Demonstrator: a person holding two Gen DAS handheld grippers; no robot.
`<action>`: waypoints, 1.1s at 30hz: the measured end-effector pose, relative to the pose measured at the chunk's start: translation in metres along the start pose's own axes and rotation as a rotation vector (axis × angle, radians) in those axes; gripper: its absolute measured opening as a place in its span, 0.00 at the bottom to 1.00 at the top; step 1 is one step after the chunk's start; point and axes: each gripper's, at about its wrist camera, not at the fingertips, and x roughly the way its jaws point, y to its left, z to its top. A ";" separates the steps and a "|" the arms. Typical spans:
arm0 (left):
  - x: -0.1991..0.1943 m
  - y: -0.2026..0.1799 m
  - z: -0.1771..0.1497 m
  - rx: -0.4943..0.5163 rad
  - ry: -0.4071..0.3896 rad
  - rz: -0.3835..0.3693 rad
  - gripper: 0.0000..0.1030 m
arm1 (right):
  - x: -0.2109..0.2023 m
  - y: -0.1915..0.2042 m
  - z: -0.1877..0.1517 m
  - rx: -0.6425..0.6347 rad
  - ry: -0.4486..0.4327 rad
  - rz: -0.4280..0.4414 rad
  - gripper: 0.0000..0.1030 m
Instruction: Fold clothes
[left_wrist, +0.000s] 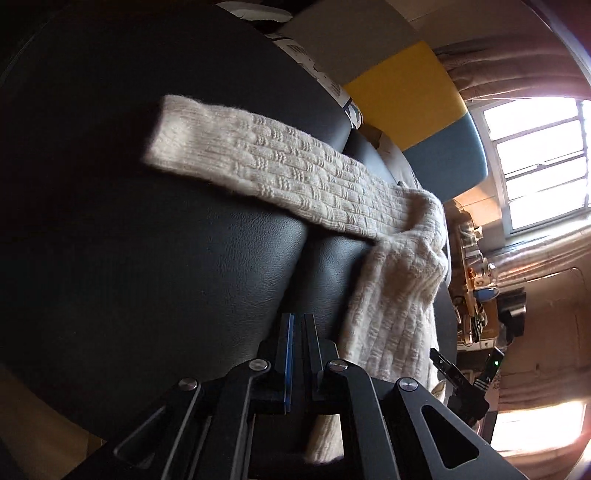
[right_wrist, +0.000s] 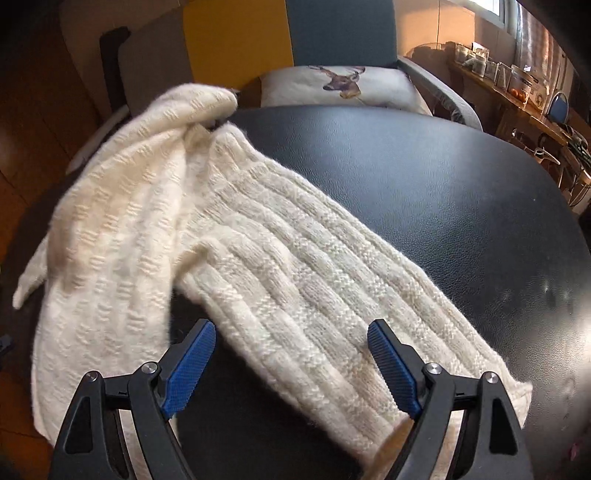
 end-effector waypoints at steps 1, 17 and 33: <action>0.002 0.001 -0.002 0.010 0.008 0.001 0.04 | 0.004 -0.003 -0.003 -0.009 0.011 -0.018 0.84; 0.088 -0.104 -0.047 0.506 0.088 0.235 0.05 | -0.001 -0.044 -0.023 -0.025 0.054 -0.035 0.86; 0.006 -0.053 0.005 0.287 -0.060 0.166 0.01 | -0.044 -0.083 -0.045 0.123 -0.025 0.152 0.91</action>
